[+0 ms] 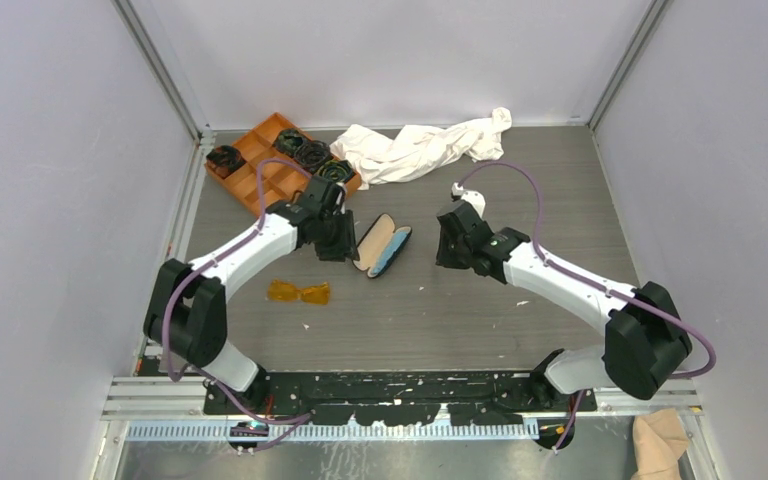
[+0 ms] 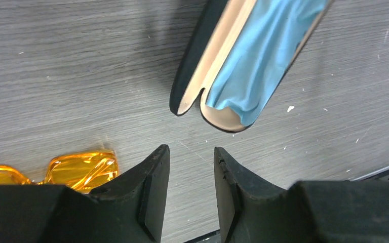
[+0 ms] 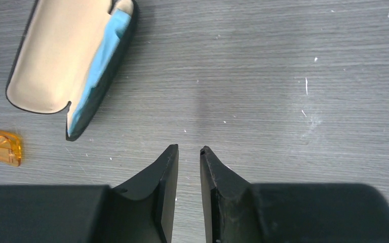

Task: Organize the sunglasses
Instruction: Place the glasses cleaning cloth in the sunglasses case, then pick up the sunglasses from the center of the board.

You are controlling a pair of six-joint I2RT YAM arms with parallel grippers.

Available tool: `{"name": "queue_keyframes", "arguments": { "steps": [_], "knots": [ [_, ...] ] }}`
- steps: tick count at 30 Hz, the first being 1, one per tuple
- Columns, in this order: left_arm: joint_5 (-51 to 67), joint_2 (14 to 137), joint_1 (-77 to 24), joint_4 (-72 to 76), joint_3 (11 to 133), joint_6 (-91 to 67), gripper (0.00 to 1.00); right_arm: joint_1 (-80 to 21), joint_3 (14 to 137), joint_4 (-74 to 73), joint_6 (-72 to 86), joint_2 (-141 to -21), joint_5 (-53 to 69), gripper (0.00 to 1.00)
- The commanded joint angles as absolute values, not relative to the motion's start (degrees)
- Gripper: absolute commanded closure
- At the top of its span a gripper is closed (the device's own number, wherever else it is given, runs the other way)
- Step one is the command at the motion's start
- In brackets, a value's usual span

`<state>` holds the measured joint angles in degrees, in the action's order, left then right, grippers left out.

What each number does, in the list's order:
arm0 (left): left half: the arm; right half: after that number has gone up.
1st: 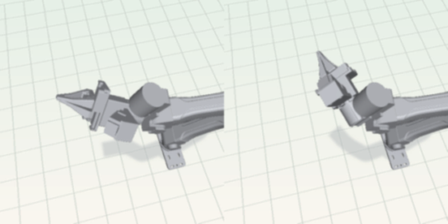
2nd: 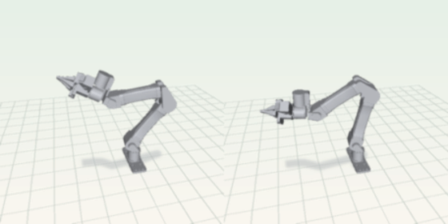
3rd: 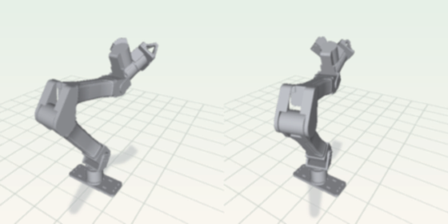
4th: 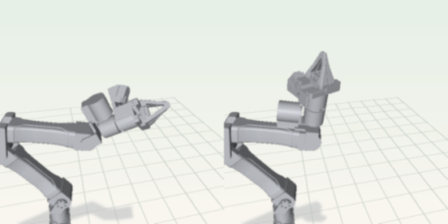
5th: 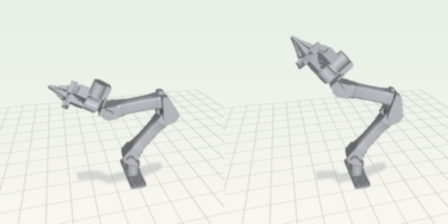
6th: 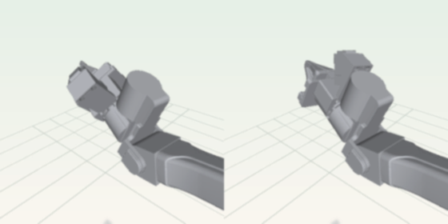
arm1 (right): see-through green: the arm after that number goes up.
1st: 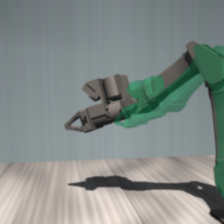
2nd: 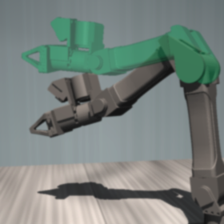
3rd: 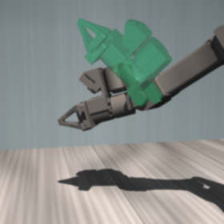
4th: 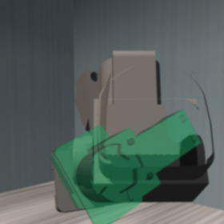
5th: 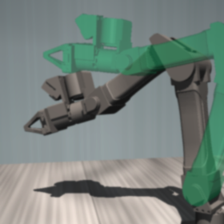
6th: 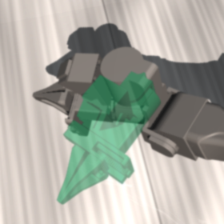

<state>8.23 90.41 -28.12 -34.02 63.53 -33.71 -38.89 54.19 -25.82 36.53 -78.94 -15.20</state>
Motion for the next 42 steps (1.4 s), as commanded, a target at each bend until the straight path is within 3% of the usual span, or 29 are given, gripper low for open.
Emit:
{"name": "queue_keyframes", "arguments": {
  "steps": [1, 11, 15, 18, 31, 42],
  "knots": [
    [5.55, 85.44, -28.3, -38.64, 66.49, -32.04, 0.61, -38.94, 52.73, -26.1, 37.91, -75.79, -17.06, 0.71],
    [-9.27, 74.91, -23.86, -50.0, 60.11, -47.66, 0.58, -38.95, 50.23, -24.61, 38.43, -74.59, -15.15, 0.7],
    [-10.36, 72.47, -19.1, -49.43, 56.06, -52.29, 0.41, -38.92, 50.16, -24.3, 38.07, -74.81, -13.83, 0.7],
    [-8.76, 72.81, -15.58, -47.67, 54.15, -53.06, 0.37, -38.96, 49.63, -24.3, 37.89, -74.21, -13.72, 0.69],
    [-7.14, 76.75, -13.89, -41.92, 47.67, -68.63, 0.42, -38.94, 47.51, -23.38, 38.23, -74.4, -12.52, 0.69],
    [-9.96, 79.67, -13.89, -41.13, 46.59, -71.27, 0.52, -38.89, 48.45, -23.32, 38.23, -75.7, -11.39, 0.69]
  ]
}}
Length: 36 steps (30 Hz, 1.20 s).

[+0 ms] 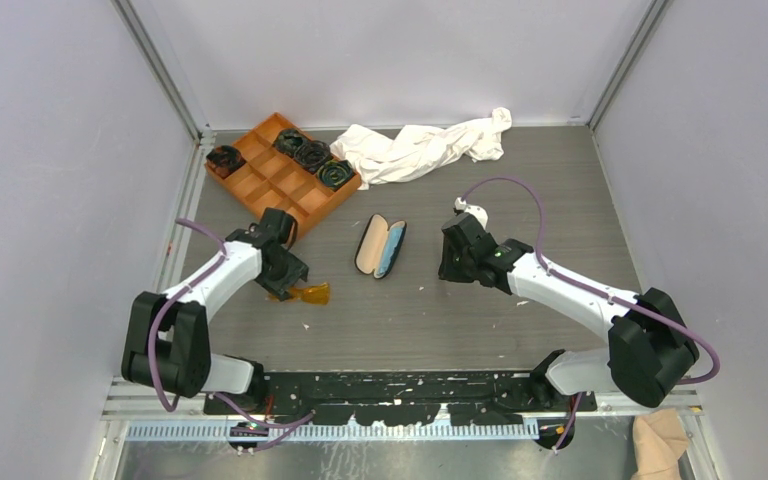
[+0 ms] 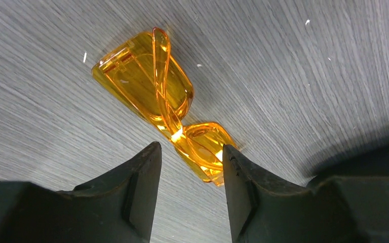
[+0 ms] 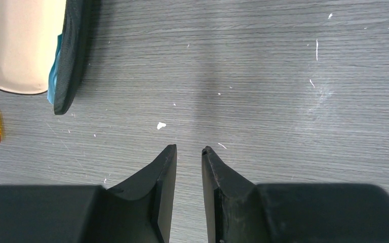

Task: Organize the sunglasses
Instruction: Pick up the sunglasses from the center of the board.

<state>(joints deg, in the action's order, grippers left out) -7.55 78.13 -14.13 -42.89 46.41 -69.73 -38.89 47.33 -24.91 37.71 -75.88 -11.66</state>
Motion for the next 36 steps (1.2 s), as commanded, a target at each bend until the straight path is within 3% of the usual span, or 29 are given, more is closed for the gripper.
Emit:
{"name": "queue_keyframes", "arguments": {
  "steps": [1, 8, 22, 36],
  "knots": [
    [-9.94, 80.47, -13.89, -41.36, 47.31, -70.87, 0.52, -38.85, 48.57, -23.29, 38.3, -75.75, -11.34, 0.69],
    [-8.89, 82.68, -13.89, -40.18, 46.73, -71.47, 0.55, -38.93, 48.65, -23.03, 38.63, -75.95, -11.25, 0.69],
    [-10.15, 82.07, -13.89, -43.01, 50.34, -64.61, 0.98, -38.91, 48.08, -22.62, 38.88, -75.85, -10.92, 0.69],
    [2.9, 85.93, -13.97, -47.64, 65.18, -31.56, 0.99, -38.85, 47.2, -22.69, 40.69, -73.97, -9.92, 0.69]
  ]
}}
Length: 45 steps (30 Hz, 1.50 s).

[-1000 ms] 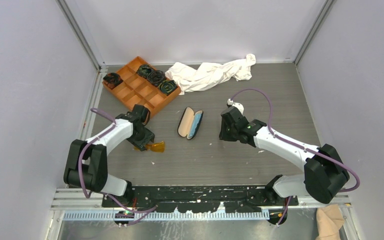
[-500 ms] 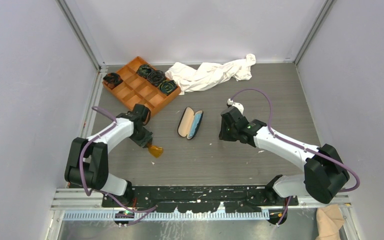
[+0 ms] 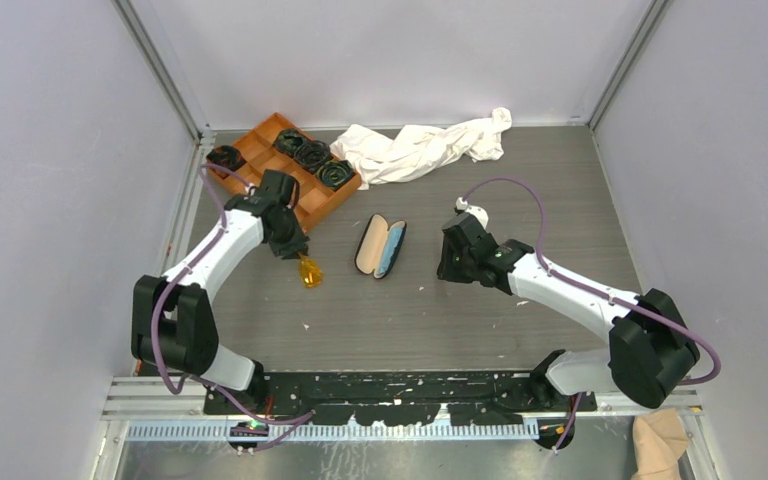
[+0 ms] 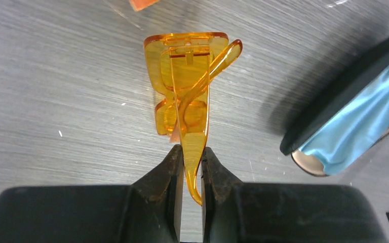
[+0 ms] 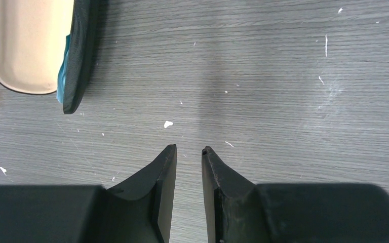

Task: Organize the sunglasses
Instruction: Pick up the sunglasses from the center of the board, then place the sunglasses at the center of the board, then pick up the sunglasses from the center of the board.

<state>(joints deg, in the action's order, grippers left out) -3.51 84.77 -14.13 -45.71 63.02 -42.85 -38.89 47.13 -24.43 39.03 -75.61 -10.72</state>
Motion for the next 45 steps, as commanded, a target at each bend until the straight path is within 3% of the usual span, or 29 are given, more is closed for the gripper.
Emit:
{"name": "queue_keyframes", "arguments": {
  "steps": [1, 11, 19, 24, 34, 45],
  "knots": [
    [3.52, 86.61, -13.97, -47.7, 65.21, -30.85, 1.0, -38.87, 47.35, -22.19, 41.02, -74.11, -9.51, 0.69],
    [6.83, 97.13, -13.97, -46.18, 67.71, -28.17, 0.98, -38.9, 47.48, -21.27, 42.26, -75.21, -8.31, 0.69],
    [5.93, 97.45, -13.97, -47.86, 67.85, -26.71, 0.58, -38.86, 46.97, -21.14, 42.36, -74.96, -8.09, 0.69],
    [6.56, 98.03, -13.97, -48.72, 69.09, -25.12, 0.48, -38.87, 47.22, -21.02, 42.28, -75.14, -7.91, 0.69],
    [7.47, 101.35, -13.97, -51.88, 70.49, -15.63, 0.53, -38.85, 45.99, -20.4, 42.87, -74.53, -7.92, 0.69],
    [7.45, 104.14, -14.89, -51.51, 70.44, -15.38, 0.66, -38.9, 47.22, -20.6, 42.72, -75.81, -7.78, 0.69]
  ]
}}
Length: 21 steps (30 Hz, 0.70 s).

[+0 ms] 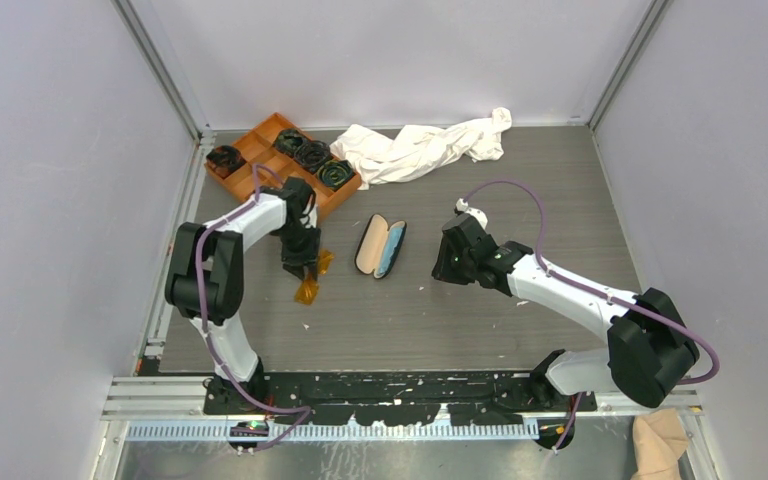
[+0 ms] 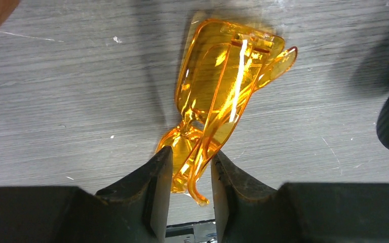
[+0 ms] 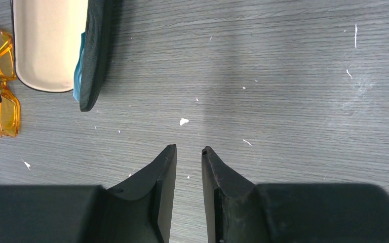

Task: Organize the sunglasses
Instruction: Pick up the sunglasses from the center of the board.

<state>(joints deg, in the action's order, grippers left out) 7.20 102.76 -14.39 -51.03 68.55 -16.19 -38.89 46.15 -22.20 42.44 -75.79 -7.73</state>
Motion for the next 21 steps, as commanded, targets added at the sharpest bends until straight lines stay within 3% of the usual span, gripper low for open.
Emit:
{"name": "queue_keyframes", "arguments": {
  "steps": [1, 10, 21],
  "knots": [
    [6.91, 104.25, -15.12, -51.44, 70.53, -15.57, 0.66, -38.88, 47.23, -20.58, 42.69, -75.77, -7.76, 0.69],
    [2.94, 103.76, -16.95, -50.99, 70.03, -16.11, 0.74, -38.86, 46.4, -20.05, 43.01, -75.37, -7.5, 0.69],
    [1.59, 104.55, -17.31, -51.61, 70.53, -16.74, 0.99, -38.86, 45.5, -19.78, 42.98, -74.47, -7.56, 0.69]
  ]
}}
